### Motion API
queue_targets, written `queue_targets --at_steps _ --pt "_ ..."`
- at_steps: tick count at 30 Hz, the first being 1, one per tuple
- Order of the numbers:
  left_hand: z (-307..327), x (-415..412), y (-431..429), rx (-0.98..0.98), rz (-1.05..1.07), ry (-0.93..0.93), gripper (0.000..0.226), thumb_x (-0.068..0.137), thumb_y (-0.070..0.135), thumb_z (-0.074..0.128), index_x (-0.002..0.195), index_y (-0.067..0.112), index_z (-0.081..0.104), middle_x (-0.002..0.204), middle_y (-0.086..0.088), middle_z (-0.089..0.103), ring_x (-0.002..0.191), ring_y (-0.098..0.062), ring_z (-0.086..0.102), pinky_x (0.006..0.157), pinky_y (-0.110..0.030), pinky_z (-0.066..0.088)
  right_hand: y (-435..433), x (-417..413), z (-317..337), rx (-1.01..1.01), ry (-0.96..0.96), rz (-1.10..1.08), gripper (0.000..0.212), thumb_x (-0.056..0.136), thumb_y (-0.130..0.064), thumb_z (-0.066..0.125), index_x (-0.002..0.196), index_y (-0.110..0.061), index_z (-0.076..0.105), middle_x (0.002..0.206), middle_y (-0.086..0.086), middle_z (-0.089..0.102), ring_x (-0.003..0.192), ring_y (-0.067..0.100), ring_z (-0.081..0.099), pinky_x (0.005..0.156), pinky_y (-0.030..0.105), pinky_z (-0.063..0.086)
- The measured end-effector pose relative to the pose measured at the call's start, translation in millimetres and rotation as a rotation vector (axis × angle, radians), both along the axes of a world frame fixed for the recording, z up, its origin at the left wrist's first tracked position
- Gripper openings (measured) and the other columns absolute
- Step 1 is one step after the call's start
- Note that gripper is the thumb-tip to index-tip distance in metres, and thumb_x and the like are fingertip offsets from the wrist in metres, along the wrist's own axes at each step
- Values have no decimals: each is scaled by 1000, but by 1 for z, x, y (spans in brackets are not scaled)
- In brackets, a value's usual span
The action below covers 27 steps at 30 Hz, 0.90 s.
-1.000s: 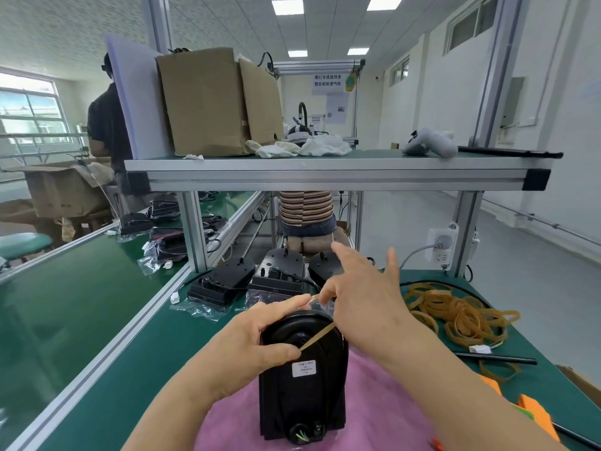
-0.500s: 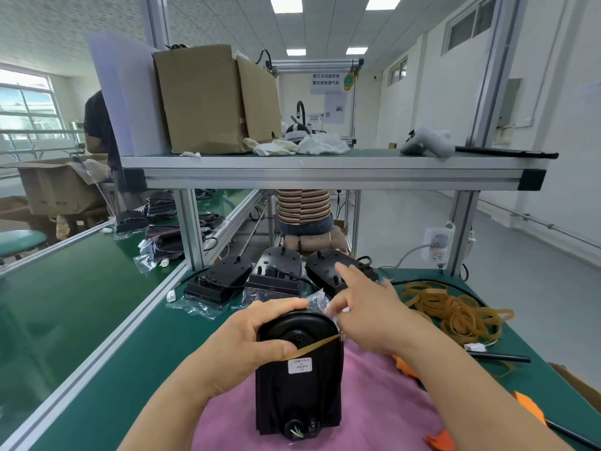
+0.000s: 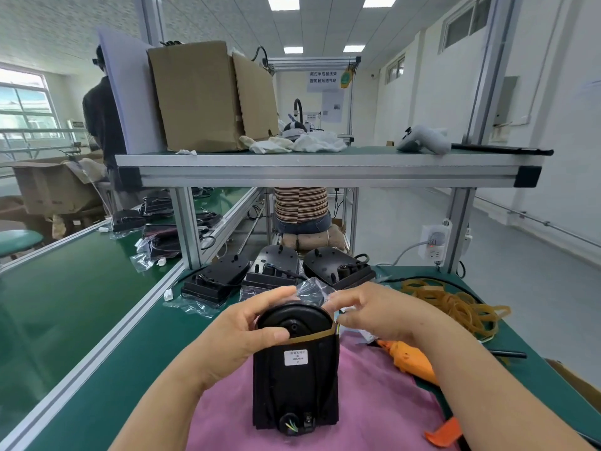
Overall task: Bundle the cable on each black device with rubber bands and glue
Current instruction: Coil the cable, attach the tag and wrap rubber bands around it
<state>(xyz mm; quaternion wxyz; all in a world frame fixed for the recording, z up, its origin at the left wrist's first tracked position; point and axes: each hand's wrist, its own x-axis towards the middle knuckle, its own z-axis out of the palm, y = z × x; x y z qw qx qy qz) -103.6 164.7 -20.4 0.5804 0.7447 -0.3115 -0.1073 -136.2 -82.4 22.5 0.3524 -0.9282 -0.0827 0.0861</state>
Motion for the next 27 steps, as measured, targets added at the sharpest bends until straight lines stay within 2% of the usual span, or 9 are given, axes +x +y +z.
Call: queue_targets --at_steps 3,7,10,13,15,18,21,24,27 --pt "-3 -1 0 -19 2 7 60 84 16 70 138 33 50 134 11 62 126 -8 56 100 -16 45 -2 -3 -12 216 -20 -63 37 88 -7 66 94 -42 77 121 -22 64 111 1 60 96 17 45" --pt "-11 -4 -4 -77 26 8 58 91 14 65 142 33 44 138 14 58 128 -5 53 101 -14 43 -8 -5 -17 515 -134 -262 37 78 0 75 87 -36 78 116 -4 70 103 3 66 91 29 56" --pt "-16 -6 -6 -95 50 -15 54 94 20 61 143 35 44 138 17 57 129 -2 52 102 -12 41 -11 -7 -17 456 -159 -283 26 80 -7 75 87 -32 78 106 -9 72 92 1 68 83 26 57" --pt "-18 -5 -5 -197 57 50 50 93 27 51 143 28 46 140 11 57 129 -5 53 105 -22 43 -9 -10 -19 404 -185 -310 26 85 -12 71 94 -36 75 76 1 64 60 5 57 58 21 49" --pt "-21 -4 -3 -290 84 151 45 95 27 46 139 21 51 136 4 61 126 -9 57 103 -20 46 -8 -12 -21 348 -214 -309 24 86 -20 68 99 -40 71 73 0 61 59 11 52 55 19 45" --pt "-25 -7 0 -282 94 216 39 97 28 44 131 19 61 129 -6 66 122 -18 60 101 -28 50 -1 -18 -20 239 -215 -262 28 83 -46 68 111 -45 66 96 -14 67 83 5 63 62 5 42" --pt "-25 -10 3 -238 120 214 37 92 40 49 121 28 69 124 -4 69 117 -19 63 96 -33 46 9 -21 -19 90 -238 -146 56 79 -56 71 130 -40 56 120 -24 52 113 -3 49 84 11 35" --pt "-24 -11 8 -258 154 244 43 89 52 54 118 25 70 122 -4 70 115 -19 65 94 -36 46 14 -23 -15 -9 -244 -123 57 75 -58 73 125 -37 60 117 -21 46 117 3 47 90 21 35" --pt "-27 -15 14 -217 115 189 41 86 42 64 125 29 66 131 0 65 124 -16 59 101 -36 46 16 -22 -13 -39 -267 -105 39 77 -55 73 109 -33 69 107 -30 51 116 2 46 102 32 37"
